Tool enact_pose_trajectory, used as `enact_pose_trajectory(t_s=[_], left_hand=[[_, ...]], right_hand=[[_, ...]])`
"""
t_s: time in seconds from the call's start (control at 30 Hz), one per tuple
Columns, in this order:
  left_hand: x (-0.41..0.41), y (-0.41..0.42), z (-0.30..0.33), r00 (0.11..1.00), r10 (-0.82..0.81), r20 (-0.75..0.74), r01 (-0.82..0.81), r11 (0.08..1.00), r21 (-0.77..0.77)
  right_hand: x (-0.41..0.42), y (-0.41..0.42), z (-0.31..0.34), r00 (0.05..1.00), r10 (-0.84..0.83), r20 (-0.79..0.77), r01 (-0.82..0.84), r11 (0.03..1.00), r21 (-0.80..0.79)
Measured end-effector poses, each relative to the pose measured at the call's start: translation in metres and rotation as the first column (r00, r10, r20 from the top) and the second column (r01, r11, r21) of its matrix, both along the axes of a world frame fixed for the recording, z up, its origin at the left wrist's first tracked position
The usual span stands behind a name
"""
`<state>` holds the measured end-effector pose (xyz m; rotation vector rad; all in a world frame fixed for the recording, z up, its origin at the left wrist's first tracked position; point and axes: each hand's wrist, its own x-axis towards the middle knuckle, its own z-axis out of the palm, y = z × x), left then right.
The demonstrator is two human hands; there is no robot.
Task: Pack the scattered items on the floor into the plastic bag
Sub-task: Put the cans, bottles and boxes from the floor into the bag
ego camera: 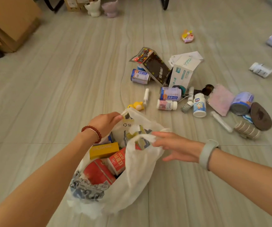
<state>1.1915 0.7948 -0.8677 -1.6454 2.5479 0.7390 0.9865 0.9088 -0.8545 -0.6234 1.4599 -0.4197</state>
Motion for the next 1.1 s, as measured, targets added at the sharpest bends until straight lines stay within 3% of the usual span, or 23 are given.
enact_pose_trajectory(t_s=[0.07, 0.13, 0.27, 0.33, 0.43, 0.5, 0.6, 0.67, 0.73, 0.77, 0.8, 0.87, 0.9, 0.93, 1.0, 1.1], left_hand=[[0.012, 0.003, 0.005, 0.990, 0.107, -0.097, -0.108, 0.994, -0.010], [0.018, 0.006, 0.011, 0.967, 0.205, -0.153, -0.209, 0.978, -0.012], [0.021, 0.020, 0.019, 0.935, 0.307, -0.177, -0.311, 0.951, 0.006], [0.029, 0.024, 0.022, 0.891, 0.395, -0.223, -0.400, 0.916, 0.023], [0.053, 0.027, 0.026, 0.710, 0.616, -0.342, -0.592, 0.785, 0.183], [0.070, 0.032, 0.026, 0.622, 0.700, -0.351, -0.659, 0.710, 0.248], [0.086, 0.044, 0.026, 0.564, 0.747, -0.352, -0.728, 0.651, 0.215], [0.092, 0.050, 0.028, 0.514, 0.755, -0.408, -0.762, 0.620, 0.188], [0.099, 0.056, 0.029, 0.457, 0.764, -0.456, -0.800, 0.576, 0.164], [0.105, 0.059, 0.028, 0.426, 0.775, -0.467, -0.823, 0.547, 0.156], [0.110, 0.062, 0.028, 0.401, 0.780, -0.480, -0.842, 0.520, 0.143], [0.124, 0.068, 0.025, 0.393, 0.777, -0.492, -0.866, 0.493, 0.088], [0.130, 0.071, 0.025, 0.407, 0.773, -0.487, -0.872, 0.487, 0.044], [0.136, 0.074, 0.024, 0.429, 0.769, -0.474, -0.874, 0.485, -0.004], [0.141, 0.078, 0.022, 0.483, 0.759, -0.437, -0.864, 0.493, -0.099], [0.137, 0.075, 0.019, 0.528, 0.737, -0.421, -0.845, 0.505, -0.177]], right_hand=[[-0.003, -0.001, 0.001, 0.989, -0.135, 0.059, 0.131, 0.990, 0.059], [0.002, -0.009, -0.003, 0.956, -0.294, -0.004, 0.293, 0.952, 0.089], [0.033, -0.024, -0.019, 0.780, -0.621, -0.070, 0.624, 0.781, 0.023], [0.043, -0.030, -0.029, 0.769, -0.634, -0.084, 0.636, 0.772, -0.009], [0.037, -0.037, -0.027, 0.830, -0.538, -0.148, 0.544, 0.839, -0.001], [0.022, -0.044, -0.018, 0.853, -0.509, -0.111, 0.510, 0.860, -0.019], [0.006, -0.063, -0.006, 0.811, -0.581, 0.063, 0.584, 0.812, -0.025], [0.003, -0.076, -0.002, 0.794, -0.607, 0.041, 0.607, 0.787, -0.111], [0.007, -0.082, 0.007, 0.862, -0.470, -0.189, 0.357, 0.828, -0.433], [0.009, -0.085, 0.008, 0.863, -0.362, -0.353, 0.100, 0.806, -0.583], [0.013, -0.085, 0.011, 0.810, -0.228, -0.540, -0.204, 0.753, -0.625], [0.019, -0.079, 0.013, 0.514, 0.032, -0.857, -0.678, 0.627, -0.383], [0.021, -0.075, 0.008, 0.336, 0.077, -0.939, -0.800, 0.548, -0.242], [0.024, -0.070, 0.004, 0.229, 0.057, -0.972, -0.867, 0.466, -0.177], [0.026, -0.063, -0.005, 0.215, -0.003, -0.977, -0.908, 0.367, -0.201], [0.026, -0.070, -0.009, 0.231, -0.001, -0.973, -0.860, 0.467, -0.205]])
